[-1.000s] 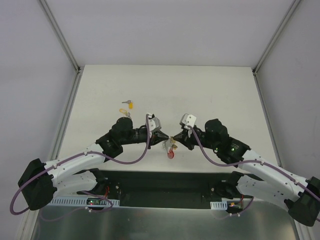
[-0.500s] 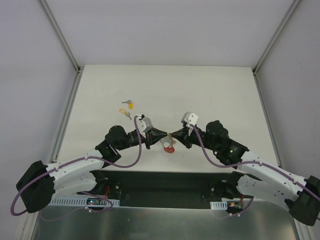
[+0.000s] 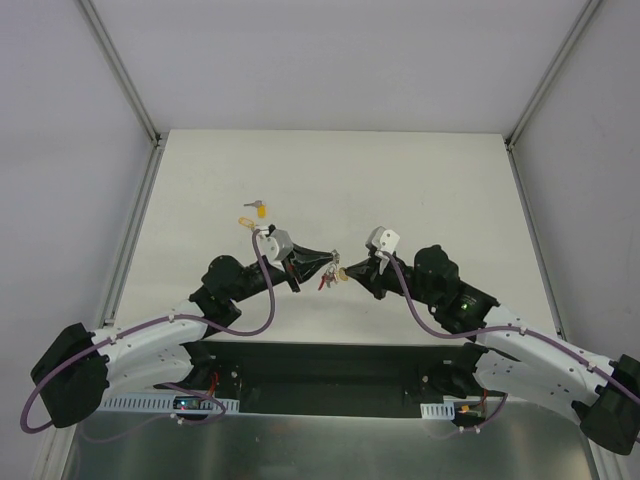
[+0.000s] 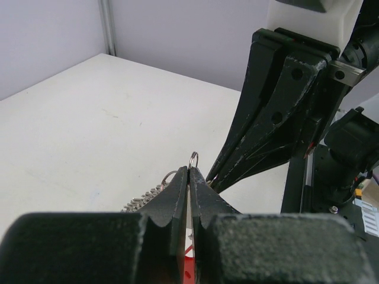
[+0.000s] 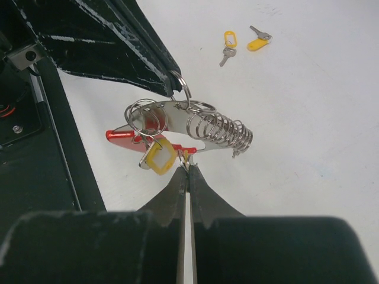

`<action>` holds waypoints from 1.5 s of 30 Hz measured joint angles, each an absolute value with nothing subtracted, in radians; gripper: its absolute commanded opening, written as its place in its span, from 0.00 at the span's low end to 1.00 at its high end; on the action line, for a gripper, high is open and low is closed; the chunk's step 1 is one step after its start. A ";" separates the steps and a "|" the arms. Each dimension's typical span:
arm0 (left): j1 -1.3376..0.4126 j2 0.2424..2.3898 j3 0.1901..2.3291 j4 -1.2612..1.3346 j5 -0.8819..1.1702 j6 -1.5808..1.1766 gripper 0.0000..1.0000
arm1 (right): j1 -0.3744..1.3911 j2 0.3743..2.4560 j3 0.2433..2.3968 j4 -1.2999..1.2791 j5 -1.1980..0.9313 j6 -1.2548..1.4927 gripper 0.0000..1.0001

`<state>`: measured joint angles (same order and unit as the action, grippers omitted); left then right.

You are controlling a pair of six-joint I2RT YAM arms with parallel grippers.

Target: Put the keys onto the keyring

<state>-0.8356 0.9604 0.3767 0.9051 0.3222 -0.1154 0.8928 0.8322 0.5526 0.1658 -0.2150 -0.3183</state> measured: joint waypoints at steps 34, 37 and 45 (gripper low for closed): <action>-0.790 0.952 0.405 0.710 0.551 -0.023 0.00 | 0.892 0.814 0.651 -0.046 -0.243 -0.429 0.01; -0.783 0.958 0.428 0.688 0.592 0.001 0.00 | 0.894 0.810 0.652 -0.070 -0.270 -0.432 0.01; -0.783 0.963 0.496 0.587 0.661 0.081 0.00 | 0.909 0.805 0.653 -0.104 -0.276 -0.419 0.01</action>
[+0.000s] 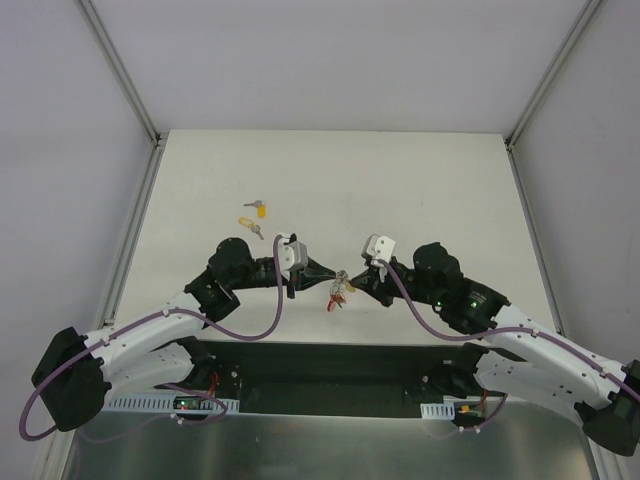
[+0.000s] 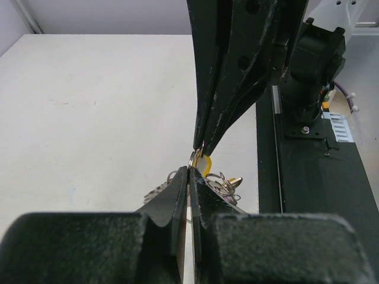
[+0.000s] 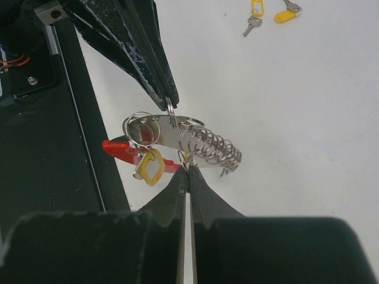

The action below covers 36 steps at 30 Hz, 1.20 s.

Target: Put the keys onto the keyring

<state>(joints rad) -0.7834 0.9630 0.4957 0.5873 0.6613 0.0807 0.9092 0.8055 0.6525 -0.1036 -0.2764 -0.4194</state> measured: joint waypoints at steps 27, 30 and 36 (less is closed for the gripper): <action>-0.783 1.003 0.547 0.466 0.694 0.154 0.00 | 0.946 0.847 0.693 -0.117 -0.207 -0.400 0.01; -0.783 1.016 0.547 0.467 0.683 0.159 0.00 | 0.947 0.860 0.693 -0.118 -0.191 -0.396 0.01; -0.783 1.054 0.519 0.495 0.669 0.159 0.00 | 0.947 0.878 0.690 -0.119 -0.178 -0.381 0.01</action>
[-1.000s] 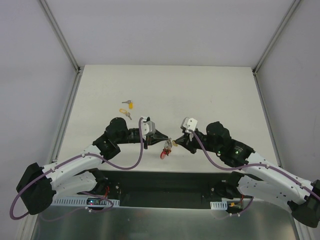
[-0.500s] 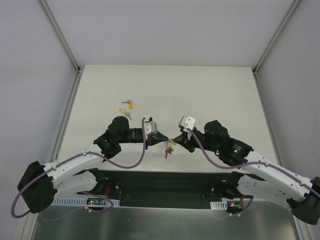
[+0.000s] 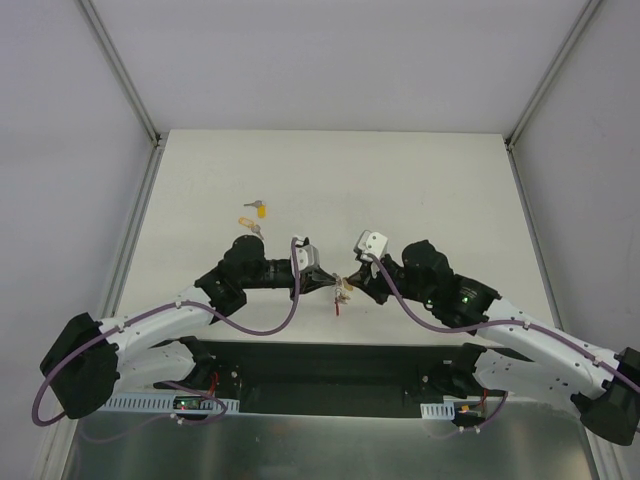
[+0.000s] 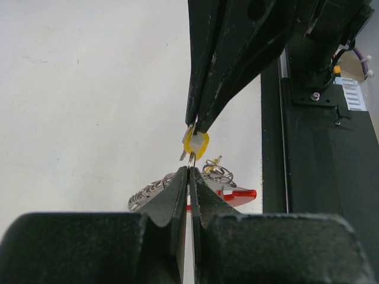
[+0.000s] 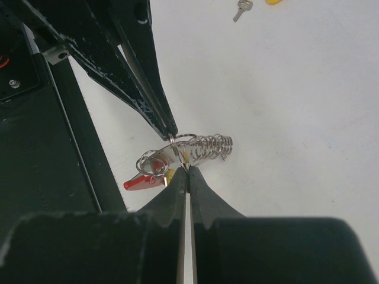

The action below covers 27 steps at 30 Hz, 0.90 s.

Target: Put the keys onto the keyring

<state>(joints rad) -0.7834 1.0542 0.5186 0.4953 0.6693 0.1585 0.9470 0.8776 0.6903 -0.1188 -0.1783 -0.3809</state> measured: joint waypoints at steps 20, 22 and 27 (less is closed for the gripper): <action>-0.783 1.076 0.444 0.592 0.649 0.142 0.00 | 0.961 0.924 0.667 -0.134 -0.169 -0.302 0.01; -0.783 1.076 0.443 0.596 0.650 0.141 0.00 | 0.965 0.931 0.667 -0.139 -0.167 -0.295 0.01; -0.783 1.076 0.442 0.603 0.650 0.141 0.00 | 0.969 0.946 0.667 -0.151 -0.159 -0.285 0.01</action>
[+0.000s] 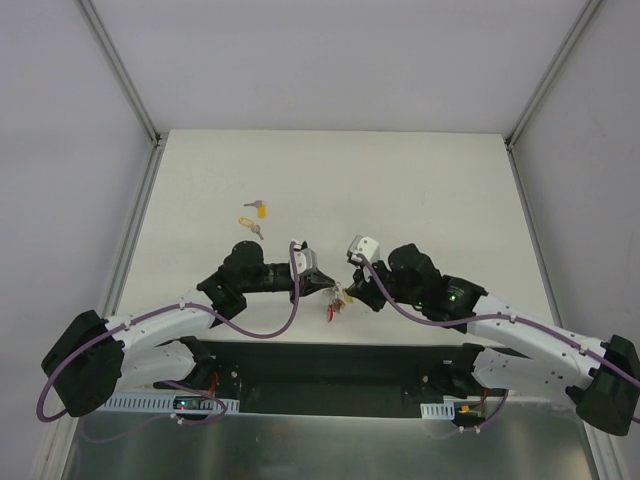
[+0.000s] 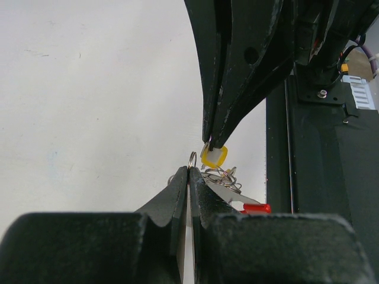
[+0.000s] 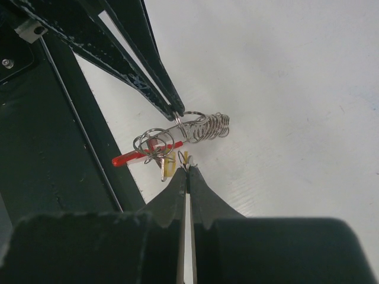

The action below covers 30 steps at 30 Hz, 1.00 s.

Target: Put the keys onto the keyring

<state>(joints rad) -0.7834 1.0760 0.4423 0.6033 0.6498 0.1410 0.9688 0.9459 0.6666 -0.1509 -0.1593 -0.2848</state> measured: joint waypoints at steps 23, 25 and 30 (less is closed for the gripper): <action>-0.783 1.098 0.415 0.635 0.651 0.126 0.00 | 0.984 0.994 0.667 -0.171 -0.111 -0.270 0.01; -0.783 1.098 0.414 0.639 0.651 0.123 0.00 | 0.987 0.994 0.667 -0.171 -0.111 -0.270 0.01; -0.783 1.098 0.412 0.647 0.651 0.120 0.00 | 0.992 0.995 0.669 -0.171 -0.110 -0.270 0.01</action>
<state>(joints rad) -0.7834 1.0985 0.4122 0.6468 0.6514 0.1204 0.9924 0.9947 0.6685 -0.1711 -0.1104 -0.2699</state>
